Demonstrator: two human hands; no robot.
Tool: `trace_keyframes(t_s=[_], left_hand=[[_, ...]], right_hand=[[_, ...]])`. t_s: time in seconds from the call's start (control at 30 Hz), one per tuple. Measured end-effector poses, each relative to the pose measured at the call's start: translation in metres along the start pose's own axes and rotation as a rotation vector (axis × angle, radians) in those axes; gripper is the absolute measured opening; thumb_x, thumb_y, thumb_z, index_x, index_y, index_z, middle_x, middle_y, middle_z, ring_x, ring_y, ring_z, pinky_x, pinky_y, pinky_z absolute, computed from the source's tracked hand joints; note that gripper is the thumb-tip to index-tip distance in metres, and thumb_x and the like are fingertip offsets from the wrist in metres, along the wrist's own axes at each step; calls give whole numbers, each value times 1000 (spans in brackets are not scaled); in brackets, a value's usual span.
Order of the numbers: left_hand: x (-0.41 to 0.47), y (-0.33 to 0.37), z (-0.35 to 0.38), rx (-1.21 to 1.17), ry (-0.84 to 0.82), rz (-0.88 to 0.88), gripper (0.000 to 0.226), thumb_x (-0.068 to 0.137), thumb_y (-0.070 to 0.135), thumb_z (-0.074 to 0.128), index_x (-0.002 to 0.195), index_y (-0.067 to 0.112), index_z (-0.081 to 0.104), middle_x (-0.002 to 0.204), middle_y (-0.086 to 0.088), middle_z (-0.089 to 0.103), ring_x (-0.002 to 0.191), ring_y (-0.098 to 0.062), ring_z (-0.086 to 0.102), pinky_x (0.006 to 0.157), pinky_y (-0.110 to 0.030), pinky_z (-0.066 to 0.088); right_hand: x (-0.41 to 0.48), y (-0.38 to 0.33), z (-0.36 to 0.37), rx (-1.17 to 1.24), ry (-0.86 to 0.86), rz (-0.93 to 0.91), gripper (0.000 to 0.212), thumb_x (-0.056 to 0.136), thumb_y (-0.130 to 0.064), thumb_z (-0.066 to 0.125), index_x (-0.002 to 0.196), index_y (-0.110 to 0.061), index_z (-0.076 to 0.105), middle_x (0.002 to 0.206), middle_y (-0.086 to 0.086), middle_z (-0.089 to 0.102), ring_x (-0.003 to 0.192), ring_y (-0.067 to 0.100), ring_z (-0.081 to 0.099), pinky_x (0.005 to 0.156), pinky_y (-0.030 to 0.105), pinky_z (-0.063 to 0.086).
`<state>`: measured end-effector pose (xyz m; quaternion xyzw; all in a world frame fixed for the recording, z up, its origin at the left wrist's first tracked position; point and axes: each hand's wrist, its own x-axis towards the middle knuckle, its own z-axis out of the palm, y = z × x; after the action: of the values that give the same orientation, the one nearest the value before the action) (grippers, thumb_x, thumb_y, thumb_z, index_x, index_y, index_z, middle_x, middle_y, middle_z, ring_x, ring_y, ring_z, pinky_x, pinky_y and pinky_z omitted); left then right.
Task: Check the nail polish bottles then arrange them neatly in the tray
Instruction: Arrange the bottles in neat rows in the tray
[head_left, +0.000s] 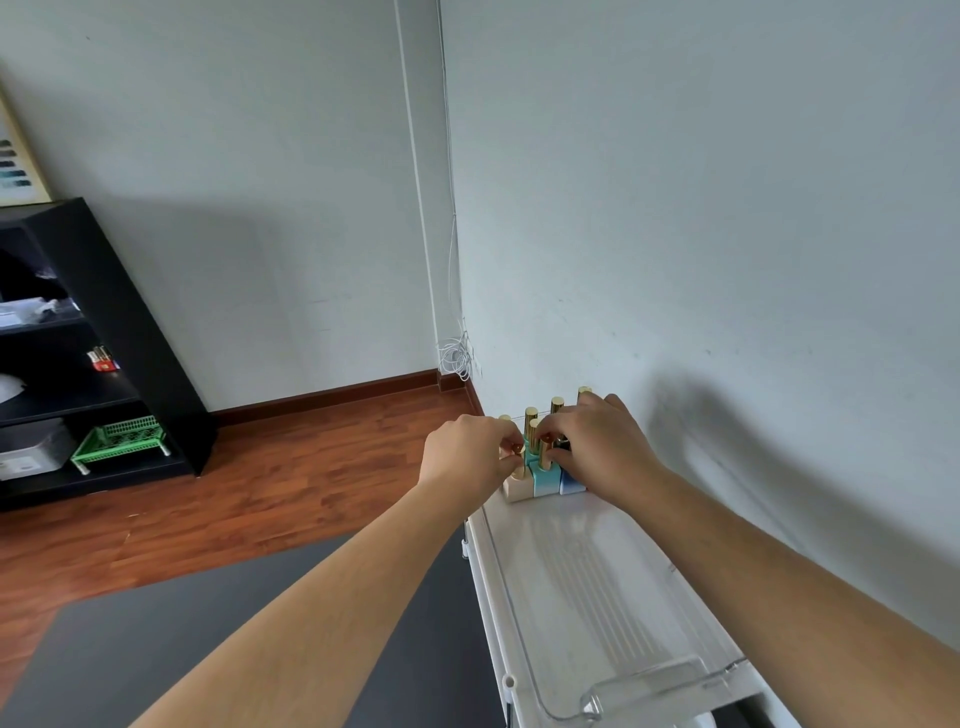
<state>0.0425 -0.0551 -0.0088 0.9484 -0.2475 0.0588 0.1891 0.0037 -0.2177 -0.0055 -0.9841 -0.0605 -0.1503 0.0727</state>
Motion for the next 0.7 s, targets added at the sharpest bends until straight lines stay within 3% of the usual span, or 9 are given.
trace_keyframes(t_s=[0.2,0.33,0.4,0.57,0.7], left_hand=[[-5,0,1,-16,78,42,24,83,38,63,107,35,63,98,14,67,90,-11,61,64,-26,42],[-15,-10,-4,-76,258,-10,27,76,40,71,103,35,66,89,15,64,83,-6,55,54,-17,32],[-19,-17,-4,-61,247,-57,26,76,44,71,99,34,66,91,16,63,89,-7,49,56,-19,32],[-17,-22,2,62,27,-114,39,75,52,69,106,29,67,111,7,61,109,-17,46,82,-30,40],[-11,-16,7,169,16,-92,36,74,54,69,101,30,69,114,6,56,111,-18,41,91,-33,35]], right_hand=[[-3,2,-4,73,72,-3,24,78,-29,67,102,-28,65,94,-7,70,97,20,50,79,33,30],[-21,21,-20,206,287,102,24,74,-31,74,96,-26,67,94,-9,72,88,18,54,75,32,30],[-35,36,-21,268,365,213,22,73,-31,75,93,-25,66,92,-10,70,86,18,54,76,32,32],[-51,57,-3,360,165,402,32,73,-31,74,101,-25,61,107,-6,64,103,20,51,78,30,31],[-45,60,7,423,17,393,29,72,-27,75,98,-24,61,114,1,60,110,24,47,81,33,36]])
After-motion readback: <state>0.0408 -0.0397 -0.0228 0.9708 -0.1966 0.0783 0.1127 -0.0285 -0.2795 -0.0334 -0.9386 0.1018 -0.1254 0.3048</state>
